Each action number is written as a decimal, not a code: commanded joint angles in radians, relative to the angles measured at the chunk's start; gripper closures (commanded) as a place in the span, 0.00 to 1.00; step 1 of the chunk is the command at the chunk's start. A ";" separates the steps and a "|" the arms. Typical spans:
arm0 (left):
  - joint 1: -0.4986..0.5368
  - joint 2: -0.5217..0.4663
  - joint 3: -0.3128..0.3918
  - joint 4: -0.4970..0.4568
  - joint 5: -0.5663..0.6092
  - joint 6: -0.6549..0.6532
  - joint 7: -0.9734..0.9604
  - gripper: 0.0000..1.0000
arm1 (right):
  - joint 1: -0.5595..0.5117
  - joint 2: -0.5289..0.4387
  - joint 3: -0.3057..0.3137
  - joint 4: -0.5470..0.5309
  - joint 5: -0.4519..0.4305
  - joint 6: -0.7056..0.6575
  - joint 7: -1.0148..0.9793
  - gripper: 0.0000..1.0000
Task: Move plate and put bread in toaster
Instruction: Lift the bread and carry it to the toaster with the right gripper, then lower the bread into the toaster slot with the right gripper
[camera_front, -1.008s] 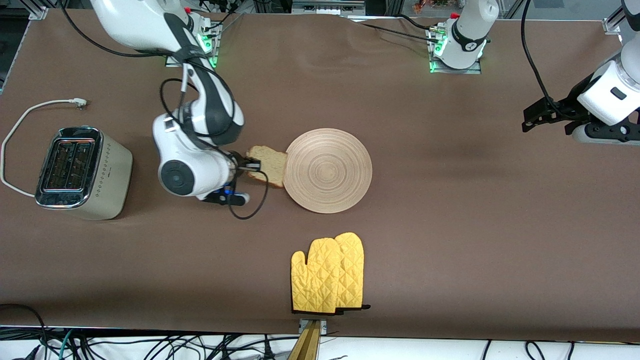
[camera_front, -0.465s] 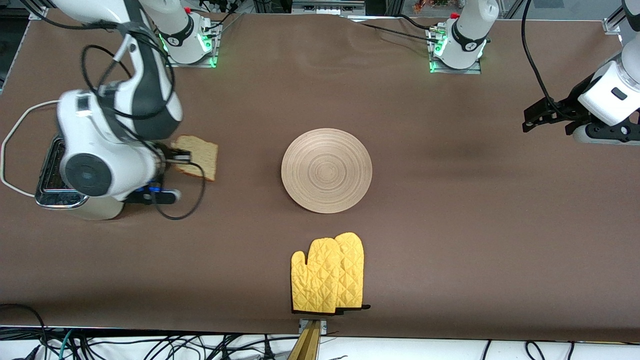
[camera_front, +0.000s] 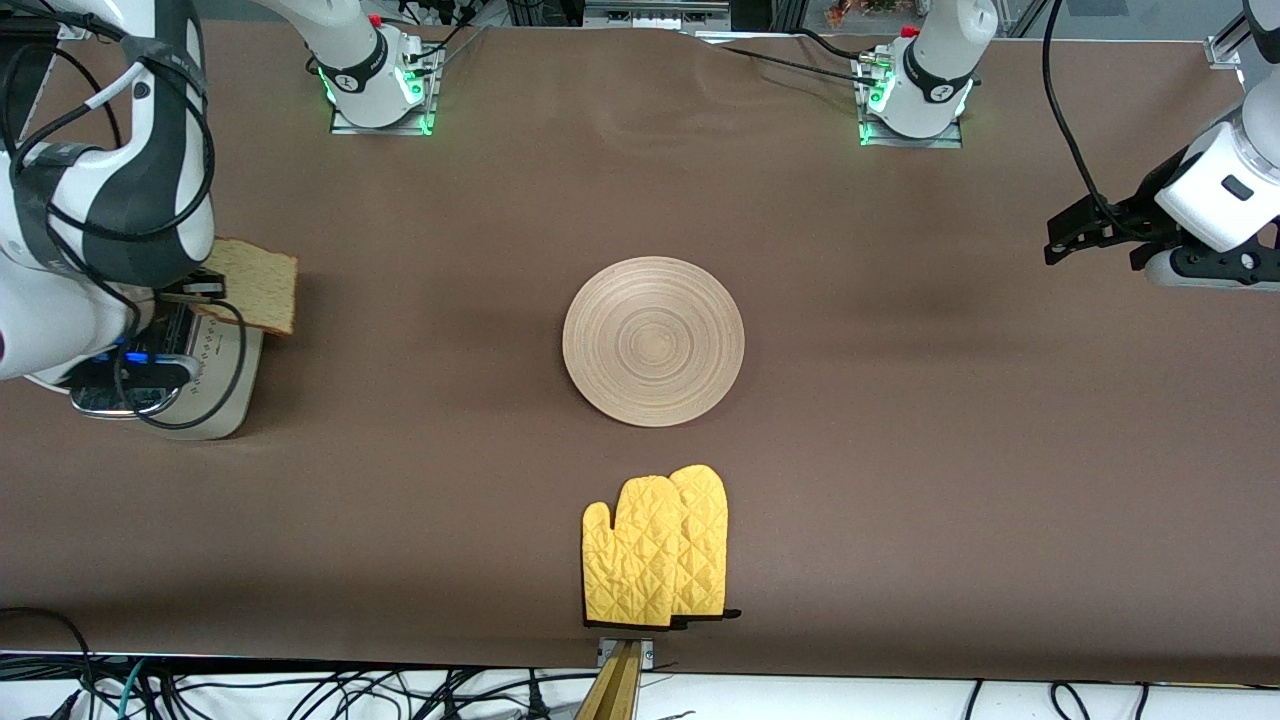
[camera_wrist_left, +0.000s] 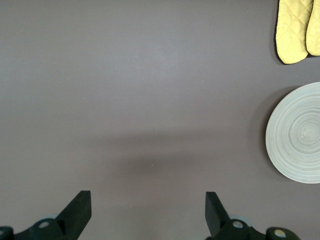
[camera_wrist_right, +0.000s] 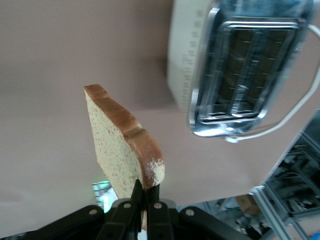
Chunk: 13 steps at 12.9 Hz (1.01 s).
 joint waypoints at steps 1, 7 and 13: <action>0.000 0.012 0.002 0.025 -0.021 -0.008 0.009 0.00 | 0.011 -0.004 -0.061 0.000 -0.074 -0.004 -0.055 1.00; -0.003 0.012 0.002 0.025 -0.020 -0.009 0.009 0.00 | -0.075 0.020 -0.091 -0.006 -0.190 0.140 -0.170 1.00; -0.005 0.010 0.002 0.025 -0.019 -0.009 0.007 0.00 | -0.090 0.069 -0.091 -0.007 -0.194 0.230 -0.170 1.00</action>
